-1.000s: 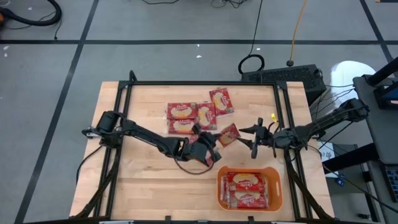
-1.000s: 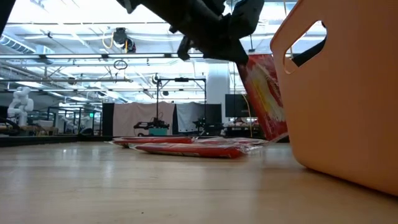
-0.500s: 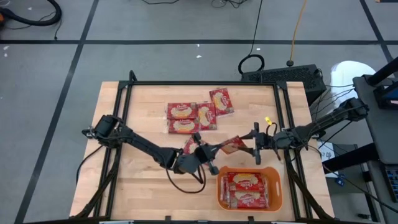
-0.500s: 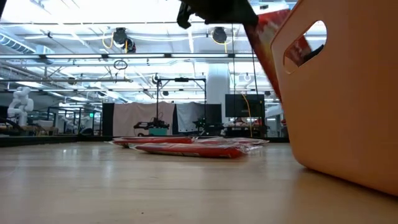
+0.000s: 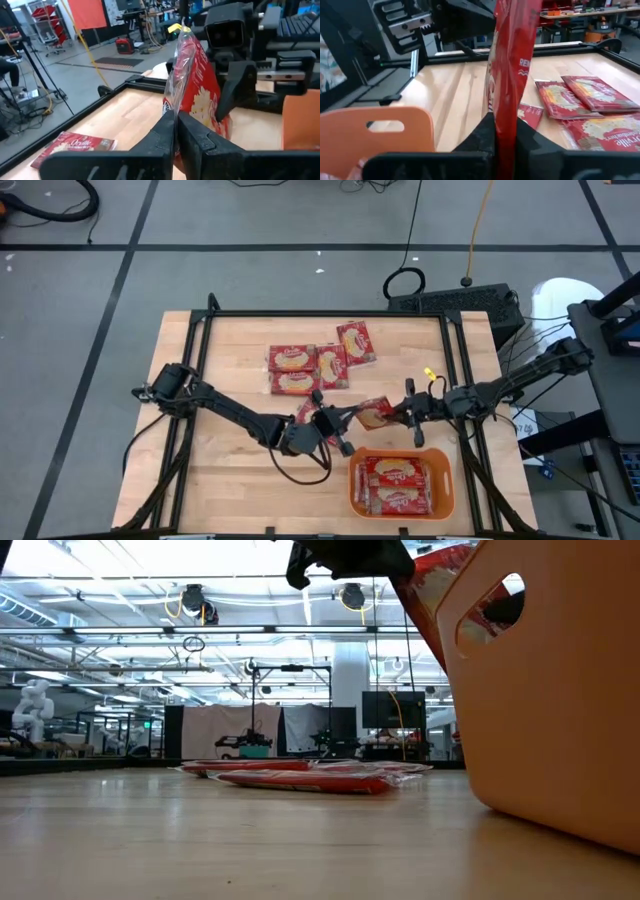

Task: Sort popcorn bags into baskets
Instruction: Put the red popcorn bag into the orange bin

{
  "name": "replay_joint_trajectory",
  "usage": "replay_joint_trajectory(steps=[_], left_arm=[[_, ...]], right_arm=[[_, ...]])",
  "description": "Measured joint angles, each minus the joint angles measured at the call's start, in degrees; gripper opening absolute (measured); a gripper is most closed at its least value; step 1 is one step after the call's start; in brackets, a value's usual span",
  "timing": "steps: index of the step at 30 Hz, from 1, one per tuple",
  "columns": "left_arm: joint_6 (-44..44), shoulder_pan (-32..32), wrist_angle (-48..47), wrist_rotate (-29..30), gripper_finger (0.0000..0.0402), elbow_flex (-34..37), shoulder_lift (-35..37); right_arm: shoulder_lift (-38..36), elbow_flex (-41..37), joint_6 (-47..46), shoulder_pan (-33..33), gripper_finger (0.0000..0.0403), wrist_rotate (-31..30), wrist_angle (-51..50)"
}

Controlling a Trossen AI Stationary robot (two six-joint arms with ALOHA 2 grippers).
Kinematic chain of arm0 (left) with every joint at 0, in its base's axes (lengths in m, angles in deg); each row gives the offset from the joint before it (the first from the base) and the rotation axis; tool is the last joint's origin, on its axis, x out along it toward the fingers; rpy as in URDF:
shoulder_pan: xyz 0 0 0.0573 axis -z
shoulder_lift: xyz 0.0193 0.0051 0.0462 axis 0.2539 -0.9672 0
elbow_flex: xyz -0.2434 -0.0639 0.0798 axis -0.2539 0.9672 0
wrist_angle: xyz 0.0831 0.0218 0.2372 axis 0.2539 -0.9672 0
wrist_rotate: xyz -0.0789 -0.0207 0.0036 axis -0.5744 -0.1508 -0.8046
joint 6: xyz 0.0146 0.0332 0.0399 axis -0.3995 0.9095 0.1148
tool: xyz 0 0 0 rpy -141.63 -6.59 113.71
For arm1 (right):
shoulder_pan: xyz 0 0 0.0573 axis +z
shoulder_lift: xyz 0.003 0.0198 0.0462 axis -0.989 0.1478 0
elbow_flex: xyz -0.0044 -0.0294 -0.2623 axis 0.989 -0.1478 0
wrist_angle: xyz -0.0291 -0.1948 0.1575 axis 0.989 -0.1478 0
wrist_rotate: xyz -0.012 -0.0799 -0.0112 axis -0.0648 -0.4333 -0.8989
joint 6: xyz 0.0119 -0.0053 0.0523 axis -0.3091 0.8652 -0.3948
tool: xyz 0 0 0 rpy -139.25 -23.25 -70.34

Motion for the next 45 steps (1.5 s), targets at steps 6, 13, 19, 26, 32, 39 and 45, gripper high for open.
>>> replay_joint_trajectory(steps=[6, 13, 19, 26, 32, 39, 45], left_arm=[[1.0, 1.1, 3.8, 1.7, 0.0123, -0.2, 0.0], [21.2, 7.3, 5.8, 24.6, 0.0269, -4.6, 0.0], [29.0, 12.1, 5.8, 31.9, 0.0304, -7.9, 0.0], [27.2, 13.4, 4.9, 20.0, 0.0263, -9.2, -0.8], [30.2, 12.7, 5.0, 11.4, 0.0224, -9.3, -0.7], [42.3, 11.8, 4.8, 8.4, 0.0236, -12.5, -3.0], [58.7, 10.4, 3.5, 12.0, 0.029, -22.3, -10.5]], right_arm=[[0.0, 0.0, -3.5, -0.3, 0.0041, 0.1, 3.0], [0.0, 0.0, -4.7, -0.3, 0.0023, -1.3, 7.8], [0.3, 0.0, -5.2, 0.2, 0.0013, -4.4, 10.1], [2.2, 0.0, -3.2, 0.0, 0.0018, -7.8, 22.5], [7.0, 0.1, -0.3, -1.3, 0.0018, -7.4, 38.3], [13.1, 0.1, -5.5, -2.1, 0.0018, -7.4, 46.9], [17.3, 0.1, -16.5, -2.3, 0.0018, -7.3, 58.4]])
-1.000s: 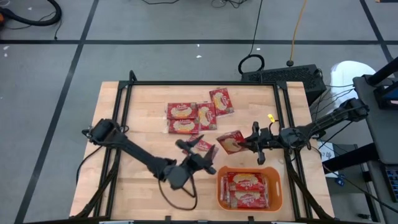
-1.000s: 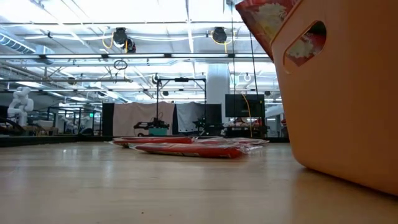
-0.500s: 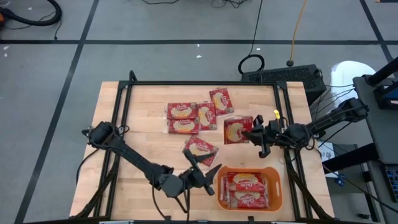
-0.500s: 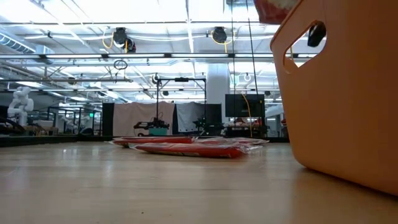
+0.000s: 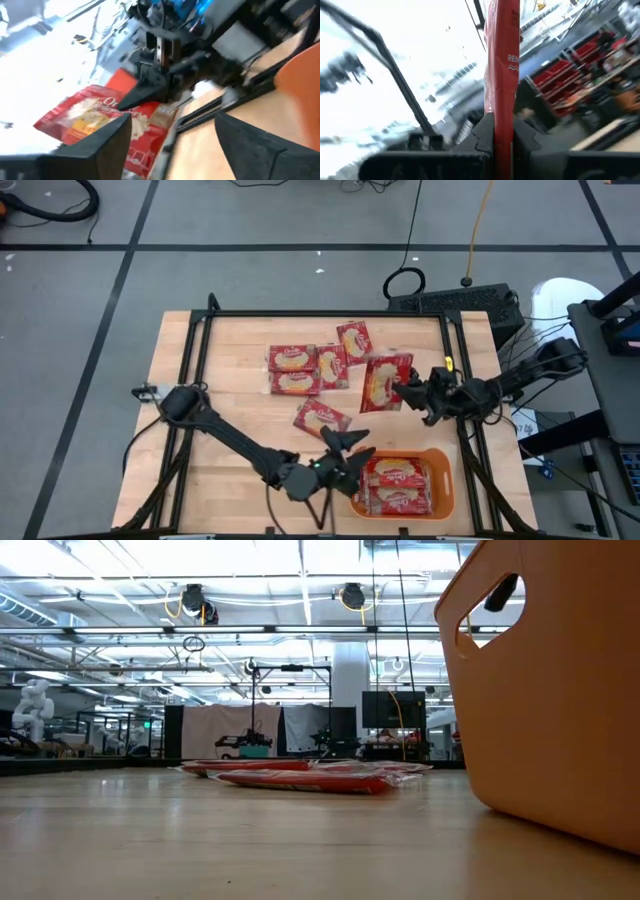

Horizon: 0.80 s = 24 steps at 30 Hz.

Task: Sort popcorn bags into baskets
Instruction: Put the red popcorn bag into the orange bin

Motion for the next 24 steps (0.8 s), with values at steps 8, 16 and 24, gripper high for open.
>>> replay_joint_trajectory(steps=[8, 16, 24], left_arm=[[21.0, -2.6, -2.5, 8.6, 0.0309, -10.4, -8.6], [23.9, -5.8, -4.6, 9.2, 0.0247, -11.4, -9.3], [27.3, -8.3, -5.0, 9.2, 0.0184, -11.4, -9.1]], right_arm=[[1.3, 0.0, -15.0, 0.1, 0.0018, -1.9, 2.3], [1.3, 0.0, -18.7, 0.3, 0.0018, -3.3, 0.5], [1.3, 0.0, -19.4, 0.3, 0.0018, -7.9, -3.3]])
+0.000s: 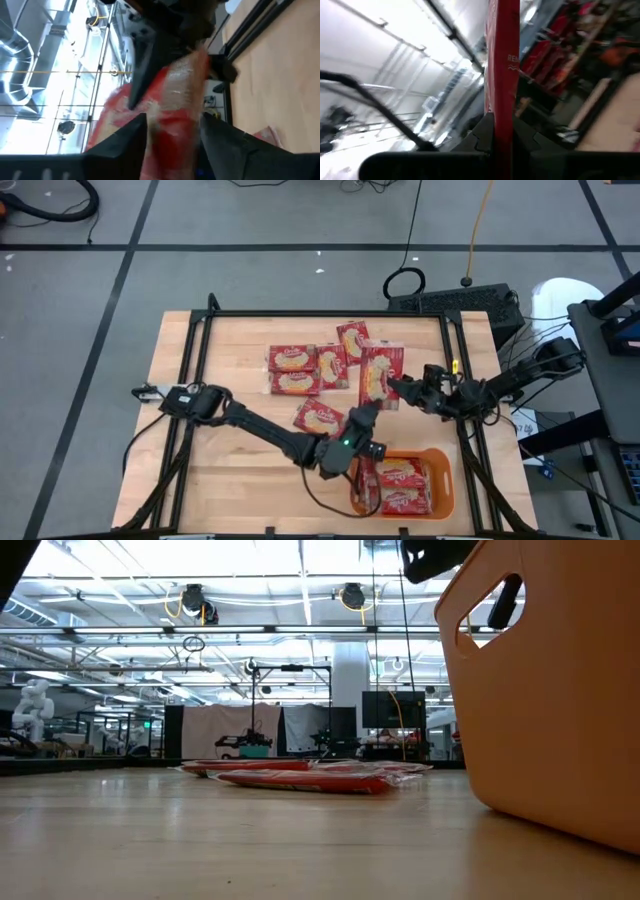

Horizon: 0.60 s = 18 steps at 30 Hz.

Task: Sort popcorn bags into baskets
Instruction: Put the red popcorn bag into the orange bin

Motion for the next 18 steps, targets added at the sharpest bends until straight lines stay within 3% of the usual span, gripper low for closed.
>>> replay_joint_trajectory(steps=[4, 14, 18], left_arm=[[0.8, -0.6, -0.5, 0.2, 0.0151, 0.0, 0.0], [-1.8, -1.8, -5.2, 0.8, 0.0101, 0.0, 0.0], [-1.8, -1.8, -4.9, 0.9, 0.006, 0.0, 0.0]], right_arm=[[0.0, 0.0, -3.5, 0.0, 0.0018, -4.1, -3.6], [0.0, 0.0, -3.4, 0.0, 0.0018, -4.7, -4.1], [0.0, 0.0, -5.2, 0.0, 0.0018, -4.5, -4.5]])
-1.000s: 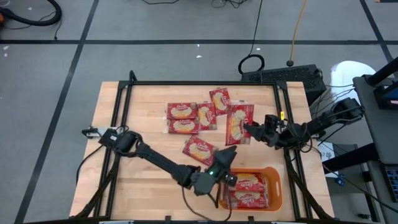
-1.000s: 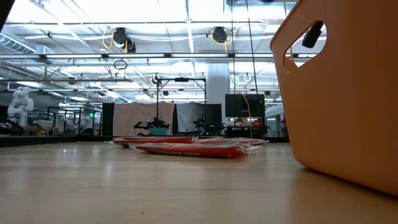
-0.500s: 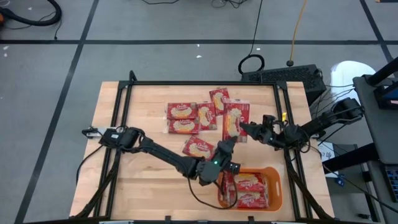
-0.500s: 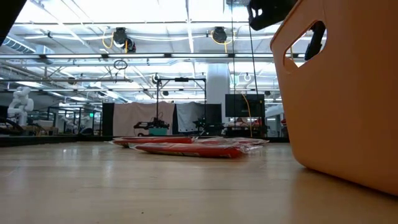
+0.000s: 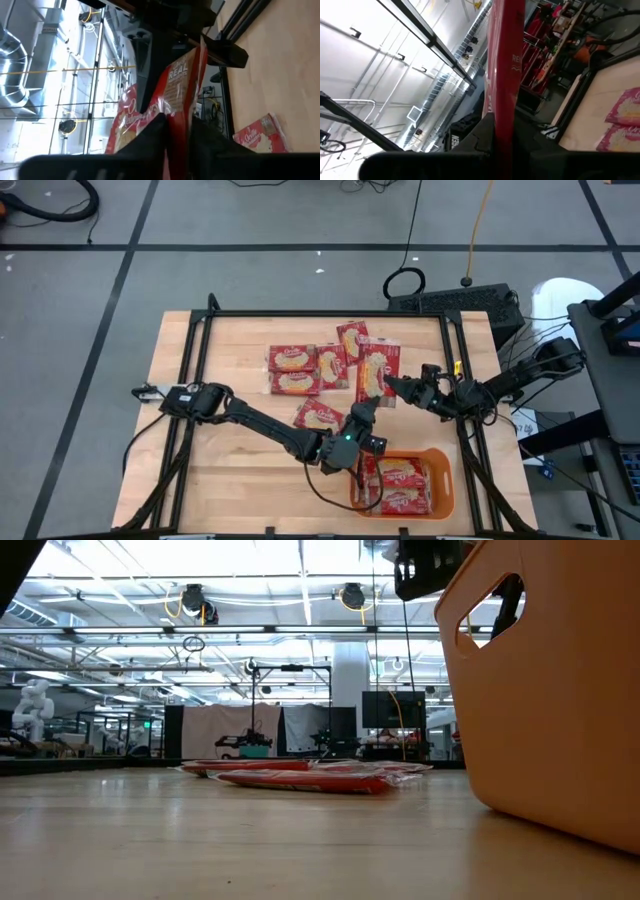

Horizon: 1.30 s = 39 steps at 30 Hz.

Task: Sort popcorn bags into baskets
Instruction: Put the red popcorn bag into the orange bin

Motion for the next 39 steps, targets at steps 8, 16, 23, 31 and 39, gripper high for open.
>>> replay_joint_trajectory(steps=[8, 16, 23, 31, 39], left_arm=[[-0.2, 0.5, 0.0, 0.4, 0.0019, 0.0, 0.0], [-3.9, 1.8, 0.0, 0.4, 0.0032, 0.0, 0.0], [-11.2, 4.1, 0.1, 2.1, 0.0013, 0.0, 0.1], [-20.1, 7.1, 0.1, 2.4, 0.0025, 0.0, 0.1], [-32.1, 10.5, -0.1, 2.1, 0.0015, 0.0, 0.1]], right_arm=[[0.0, 0.0, -1.9, 0.0, 0.0044, 0.7, -1.5], [-0.2, 0.0, 4.6, 0.7, 0.0125, 4.2, -1.7], [-3.2, -0.1, 16.6, 2.2, 0.0194, 8.5, -4.4], [-11.5, -0.1, 29.8, 4.5, 0.0241, 11.2, -13.3], [-23.1, -0.1, 45.6, 8.8, 0.0247, 12.7, -36.0]])
